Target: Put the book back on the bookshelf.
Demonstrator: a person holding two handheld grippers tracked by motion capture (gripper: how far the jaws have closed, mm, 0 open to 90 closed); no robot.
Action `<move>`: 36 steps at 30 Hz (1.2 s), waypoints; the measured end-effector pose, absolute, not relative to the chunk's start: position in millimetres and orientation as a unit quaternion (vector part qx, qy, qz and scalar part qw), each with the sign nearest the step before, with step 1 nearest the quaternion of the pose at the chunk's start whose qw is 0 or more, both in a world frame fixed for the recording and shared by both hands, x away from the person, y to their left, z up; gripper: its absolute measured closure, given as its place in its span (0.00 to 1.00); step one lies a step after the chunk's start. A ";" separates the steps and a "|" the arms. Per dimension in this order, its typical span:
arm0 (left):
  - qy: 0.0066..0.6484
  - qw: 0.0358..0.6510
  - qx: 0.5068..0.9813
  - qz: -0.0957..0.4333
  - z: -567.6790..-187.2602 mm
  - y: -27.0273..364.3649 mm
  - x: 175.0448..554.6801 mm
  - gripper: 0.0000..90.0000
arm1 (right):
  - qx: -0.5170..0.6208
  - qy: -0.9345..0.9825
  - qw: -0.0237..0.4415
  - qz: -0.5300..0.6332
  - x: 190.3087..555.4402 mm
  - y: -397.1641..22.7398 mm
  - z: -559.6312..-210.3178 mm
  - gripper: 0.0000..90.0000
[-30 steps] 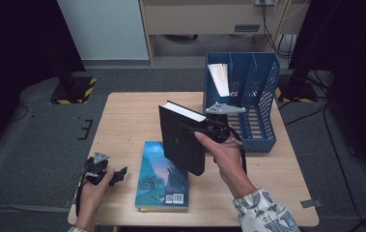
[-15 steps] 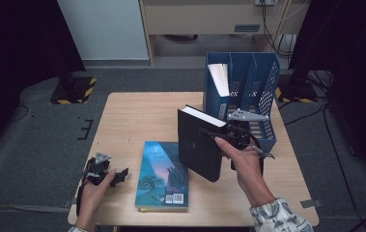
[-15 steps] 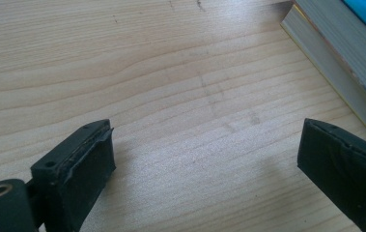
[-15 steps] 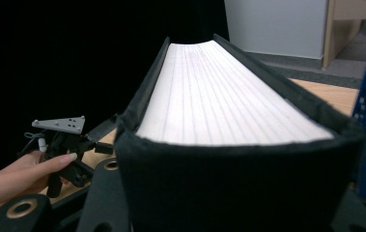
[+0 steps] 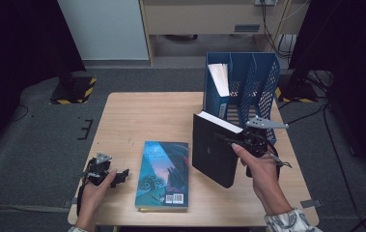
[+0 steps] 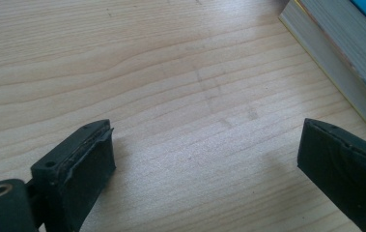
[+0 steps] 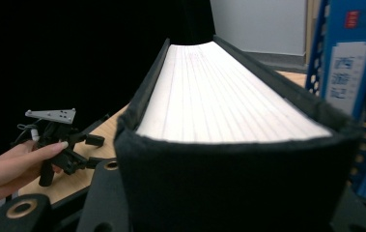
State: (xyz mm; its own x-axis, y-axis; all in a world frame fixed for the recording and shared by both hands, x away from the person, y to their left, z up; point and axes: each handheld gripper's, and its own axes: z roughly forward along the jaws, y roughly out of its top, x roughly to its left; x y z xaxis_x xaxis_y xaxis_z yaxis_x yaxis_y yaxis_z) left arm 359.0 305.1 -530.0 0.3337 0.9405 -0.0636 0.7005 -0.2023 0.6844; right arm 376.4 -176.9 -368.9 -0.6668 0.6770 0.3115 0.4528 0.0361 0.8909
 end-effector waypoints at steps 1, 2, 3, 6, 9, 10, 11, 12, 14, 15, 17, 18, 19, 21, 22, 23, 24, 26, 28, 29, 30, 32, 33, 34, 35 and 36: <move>0.545 0.318 0.752 0.189 -530.0 305.1 359.1 0.06 | 0.397 0.712 0.100 0.571 375.6 -179.6 -368.1 0.59; 0.545 0.318 0.752 0.189 -530.0 305.1 359.2 0.06 | 0.399 0.710 0.100 0.572 374.8 -181.9 -366.6 0.59; 0.546 0.318 0.752 0.189 -530.0 305.2 359.1 0.06 | 0.399 0.708 0.101 0.574 374.2 -184.1 -364.5 0.59; 0.546 0.317 0.752 0.190 -530.3 305.2 358.8 0.06 | 0.400 0.701 0.101 0.582 373.3 -189.6 -356.5 0.59; 0.540 0.311 0.757 0.195 -530.5 305.1 358.2 0.06 | 0.408 0.688 0.099 0.591 374.0 -195.5 -349.0 0.59; 0.538 0.311 0.759 0.196 -530.8 304.8 358.0 0.06 | 0.409 0.685 0.100 0.595 374.4 -197.7 -347.0 0.59; 0.537 0.309 0.760 0.196 -530.8 304.8 357.8 0.06 | 0.412 0.681 0.101 0.597 374.5 -199.8 -345.2 0.59; 0.537 0.310 0.760 0.196 -530.9 304.7 357.7 0.06 | 0.413 0.679 0.103 0.598 374.8 -201.9 -343.4 0.59; 0.537 0.310 0.759 0.197 -531.2 304.7 357.4 0.06 | 0.417 0.674 0.107 0.600 375.2 -205.9 -340.5 0.59; 0.537 0.310 0.759 0.197 -531.2 304.6 357.3 0.06 | 0.421 0.672 0.107 0.600 375.1 -207.6 -339.1 0.59; 0.537 0.311 0.759 0.197 -531.4 304.6 357.2 0.06 | 0.424 0.670 0.111 0.600 375.5 -212.3 -337.4 0.59; 0.536 0.311 0.760 0.198 -531.5 304.7 357.2 0.06 | 0.425 0.669 0.110 0.599 375.4 -214.0 -337.0 0.59; 0.536 0.311 0.760 0.199 -531.6 304.7 357.1 0.06 | 0.428 0.667 0.111 0.600 375.1 -216.6 -336.9 0.59; 0.537 0.312 0.758 0.201 -532.2 304.2 355.9 0.05 | 0.431 0.664 0.112 0.601 374.5 -220.2 -336.9 0.59; 0.538 0.313 0.756 0.201 -532.5 304.0 355.4 0.05 | 0.434 0.661 0.111 0.601 373.8 -222.4 -337.1 0.59; 0.537 0.313 0.756 0.203 -533.0 303.4 355.0 0.05 | 0.437 0.659 0.110 0.601 373.2 -224.9 -337.3 0.59; 0.534 0.312 0.759 0.206 -533.4 302.9 354.7 0.05 | 0.440 0.658 0.108 0.602 372.8 -227.4 -337.4 0.59; 0.531 0.311 0.760 0.209 -534.3 302.1 354.1 0.04 | 0.445 0.652 0.110 0.604 371.9 -232.4 -338.2 0.59; 0.530 0.312 0.760 0.211 -534.9 301.6 353.8 0.03 | 0.450 0.648 0.113 0.605 370.4 -236.2 -338.2 0.59; 0.529 0.312 0.761 0.211 -535.0 301.5 353.8 0.03 | 0.451 0.647 0.117 0.604 369.0 -238.5 -337.7 0.58; 0.528 0.311 0.761 0.212 -535.3 301.2 353.7 0.02 | 0.453 0.647 0.117 0.603 368.5 -239.9 -337.2 0.58; 0.527 0.310 0.762 0.214 -535.7 300.7 353.5 0.02 | 0.456 0.645 0.120 0.602 367.9 -244.1 -335.6 0.58; 0.525 0.309 0.763 0.215 -535.9 300.5 353.4 0.02 | 0.457 0.644 0.121 0.601 367.7 -245.6 -334.5 0.58; 0.526 0.310 0.762 0.216 -536.1 300.5 353.3 0.02 | 0.458 0.643 0.124 0.601 367.4 -247.1 -333.3 0.58; 0.525 0.311 0.762 0.216 -536.1 300.6 353.1 0.02 | 0.458 0.642 0.128 0.601 367.1 -248.7 -332.1 0.58; 0.525 0.311 0.762 0.216 -536.2 300.7 353.1 0.02 | 0.460 0.641 0.129 0.600 366.7 -250.5 -330.5 0.58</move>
